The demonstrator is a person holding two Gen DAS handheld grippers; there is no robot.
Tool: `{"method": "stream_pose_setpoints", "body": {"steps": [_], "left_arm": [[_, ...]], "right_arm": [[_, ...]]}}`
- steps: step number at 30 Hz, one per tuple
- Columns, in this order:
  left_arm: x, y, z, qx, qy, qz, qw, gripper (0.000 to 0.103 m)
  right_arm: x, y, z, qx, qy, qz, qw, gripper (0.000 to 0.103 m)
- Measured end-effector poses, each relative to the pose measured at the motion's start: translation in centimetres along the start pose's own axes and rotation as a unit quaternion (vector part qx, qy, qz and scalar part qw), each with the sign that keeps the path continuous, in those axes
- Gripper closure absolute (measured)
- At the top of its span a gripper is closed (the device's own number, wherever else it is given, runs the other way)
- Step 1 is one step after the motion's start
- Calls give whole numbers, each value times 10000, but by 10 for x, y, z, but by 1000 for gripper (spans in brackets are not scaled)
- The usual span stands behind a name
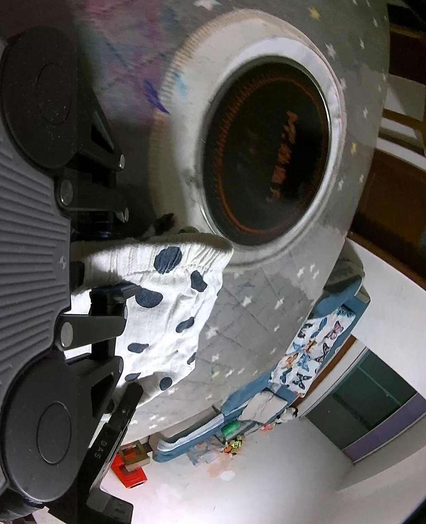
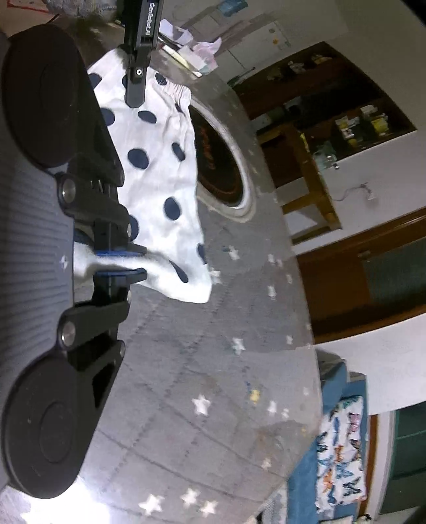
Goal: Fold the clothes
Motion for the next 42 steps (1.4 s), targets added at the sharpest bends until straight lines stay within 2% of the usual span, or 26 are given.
{"method": "stream_pose_setpoints", "body": {"steps": [8, 18, 27, 30, 31, 33, 34, 35, 38, 42], "left_arm": [[28, -39, 32, 318, 7, -167, 9994, 77], [74, -92, 63, 688, -44, -391, 9969, 77], [114, -100, 65, 703, 114, -255, 9971, 77], [120, -96, 62, 764, 207, -169, 9967, 72], [122, -95, 61, 787, 228, -141, 9965, 68], [121, -91, 61, 822, 225, -97, 9963, 62], [119, -89, 63, 831, 197, -65, 9963, 56], [115, -88, 66, 855, 141, -35, 9962, 54], [98, -89, 74, 961, -109, -19, 9953, 52], [78, -102, 86, 1164, -600, 31, 9914, 53]], "right_arm": [[-16, -16, 37, -159, -395, -377, 9984, 97], [-6, -59, 81, -303, -641, -1048, 9920, 97], [20, -89, 89, -284, -534, -1266, 9901, 97], [35, -101, 80, -177, -369, -1338, 9902, 96], [39, -107, 76, -127, -309, -1314, 9908, 96], [44, -113, 71, -150, -259, -1321, 9908, 88], [45, -114, 68, -171, -248, -1370, 9901, 87], [44, -116, 66, -138, -244, -1393, 9898, 87], [35, -117, 64, -96, -340, -1391, 9896, 85], [21, -102, 65, -362, -459, -1263, 9903, 85]]}}
Point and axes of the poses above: each gripper's, at about its wrist camera, not at the fingertips, and x roughly the way its jaws point, y to its left, z to its top, the point moved 6 cm from there along x, roughly the way its jaws point, and after that the axes turned 1 degree about -x, right-handed, at the moved point
